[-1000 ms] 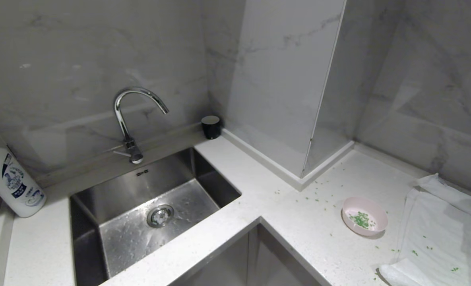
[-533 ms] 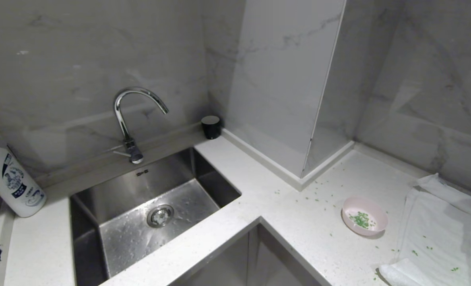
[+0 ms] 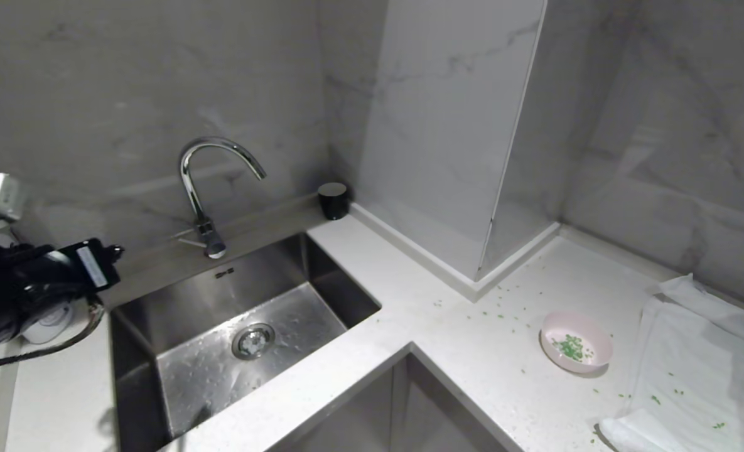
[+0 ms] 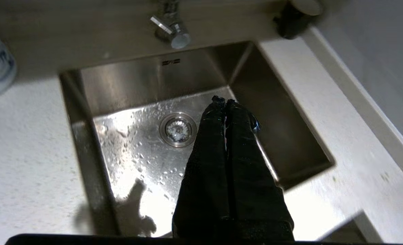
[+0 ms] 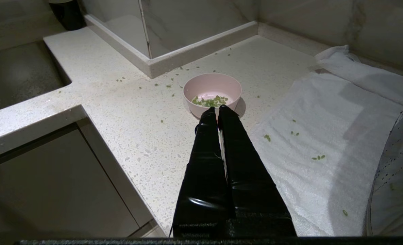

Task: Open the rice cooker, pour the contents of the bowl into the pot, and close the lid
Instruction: Turn on the tap

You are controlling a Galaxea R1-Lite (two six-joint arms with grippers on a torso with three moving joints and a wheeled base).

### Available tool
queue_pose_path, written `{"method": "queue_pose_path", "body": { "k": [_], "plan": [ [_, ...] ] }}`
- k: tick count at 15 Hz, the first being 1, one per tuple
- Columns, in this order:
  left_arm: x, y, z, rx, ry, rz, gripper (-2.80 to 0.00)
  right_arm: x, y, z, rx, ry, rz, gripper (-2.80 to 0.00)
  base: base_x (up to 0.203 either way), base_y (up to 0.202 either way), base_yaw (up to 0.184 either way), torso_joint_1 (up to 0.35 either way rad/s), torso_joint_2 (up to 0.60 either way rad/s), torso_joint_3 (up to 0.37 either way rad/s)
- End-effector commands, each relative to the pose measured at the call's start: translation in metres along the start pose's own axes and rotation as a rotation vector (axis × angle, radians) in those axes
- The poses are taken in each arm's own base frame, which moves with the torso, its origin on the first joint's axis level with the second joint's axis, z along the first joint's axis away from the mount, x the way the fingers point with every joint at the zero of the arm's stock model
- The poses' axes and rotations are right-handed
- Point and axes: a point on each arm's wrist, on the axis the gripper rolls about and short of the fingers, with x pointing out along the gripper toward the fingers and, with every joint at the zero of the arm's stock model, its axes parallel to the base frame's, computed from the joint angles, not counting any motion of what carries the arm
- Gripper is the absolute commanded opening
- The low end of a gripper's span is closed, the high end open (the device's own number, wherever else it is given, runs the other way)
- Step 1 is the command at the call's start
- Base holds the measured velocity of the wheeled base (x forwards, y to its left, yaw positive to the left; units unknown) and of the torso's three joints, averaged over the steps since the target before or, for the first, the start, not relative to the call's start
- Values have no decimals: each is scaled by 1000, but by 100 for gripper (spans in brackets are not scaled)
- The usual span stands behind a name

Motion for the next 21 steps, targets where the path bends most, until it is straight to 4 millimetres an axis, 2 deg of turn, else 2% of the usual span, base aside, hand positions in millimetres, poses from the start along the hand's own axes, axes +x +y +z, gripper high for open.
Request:
{"method": "queue_pose_path", "body": {
  "k": [1, 4, 7, 9, 12, 15, 16, 17, 21],
  "plan": [
    [92, -7, -28, -58, 163, 126, -280, 0, 0, 0, 0, -1, 0, -280, 0, 0, 0, 0, 0, 0],
    [147, -18, -31, -162, 146, 179, -280, 0, 0, 0, 0, 0, 0, -280, 0, 0, 0, 0, 0, 0],
    [186, -18, -42, -209, 152, 211, -280, 0, 0, 0, 0, 0, 0, -280, 0, 0, 0, 0, 0, 0],
    [209, -12, -44, -218, 138, 236, -280, 0, 0, 0, 0, 0, 0, -280, 0, 0, 0, 0, 0, 0],
    [238, -3, -36, -230, 87, 272, -280, 0, 0, 0, 0, 0, 0, -280, 0, 0, 0, 0, 0, 0],
    [254, 13, -34, -172, 69, 309, -280, 0, 0, 0, 0, 0, 0, -280, 0, 0, 0, 0, 0, 0],
    [260, 15, -32, -166, 59, 314, -58, 0, 0, 0, -1, 0, 0, -280, 0, 0, 0, 0, 0, 0],
    [267, 19, -35, -154, 61, 321, 0, 0, 0, 0, 0, 0, 0, -280, 0, 0, 0, 0, 0, 0],
    [289, 27, -40, -146, 45, 332, 0, 0, 0, 0, 0, 0, 0, -280, 0, 0, 0, 0, 0, 0]
  ]
}}
